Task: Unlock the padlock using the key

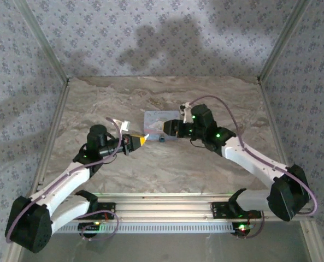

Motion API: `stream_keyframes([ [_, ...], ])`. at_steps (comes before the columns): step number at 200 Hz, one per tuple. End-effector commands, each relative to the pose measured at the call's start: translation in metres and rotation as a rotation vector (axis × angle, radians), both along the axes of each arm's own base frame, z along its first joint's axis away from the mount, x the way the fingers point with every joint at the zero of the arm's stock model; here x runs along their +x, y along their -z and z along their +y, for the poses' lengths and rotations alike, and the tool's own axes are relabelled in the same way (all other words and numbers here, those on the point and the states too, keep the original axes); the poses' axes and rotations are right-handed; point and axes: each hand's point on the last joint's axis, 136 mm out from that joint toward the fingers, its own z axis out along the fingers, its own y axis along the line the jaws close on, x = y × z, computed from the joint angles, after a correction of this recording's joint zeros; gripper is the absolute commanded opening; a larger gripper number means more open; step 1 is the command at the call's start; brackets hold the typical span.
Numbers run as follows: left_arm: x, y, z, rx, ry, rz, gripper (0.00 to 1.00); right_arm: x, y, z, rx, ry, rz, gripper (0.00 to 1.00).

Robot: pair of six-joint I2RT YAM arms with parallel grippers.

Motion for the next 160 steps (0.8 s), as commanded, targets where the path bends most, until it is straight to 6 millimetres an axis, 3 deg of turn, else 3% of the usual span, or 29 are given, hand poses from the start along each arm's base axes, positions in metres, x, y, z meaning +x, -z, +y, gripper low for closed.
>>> stream_keyframes([
  [1,0.005,0.025,0.02,0.144,-0.099,0.024,0.0,0.004,0.052,-0.014,-0.274,0.127,0.036,0.52],
  [29,0.009,0.051,0.038,0.24,-0.195,0.092,0.0,0.007,0.094,0.001,-0.386,0.19,0.08,0.51],
  [75,0.007,0.084,0.044,0.286,-0.225,0.194,0.0,0.024,0.136,0.02,-0.523,0.23,0.103,0.51],
  [138,0.008,0.094,0.042,0.292,-0.201,0.194,0.0,0.04,0.161,0.013,-0.61,0.321,0.075,0.49],
  [141,0.008,0.094,0.042,0.292,-0.2,0.194,0.0,0.045,0.153,0.02,-0.592,0.325,0.061,0.49],
  [160,0.008,0.095,0.041,0.286,-0.192,0.193,0.0,0.05,0.159,0.022,-0.609,0.331,0.054,0.46],
])
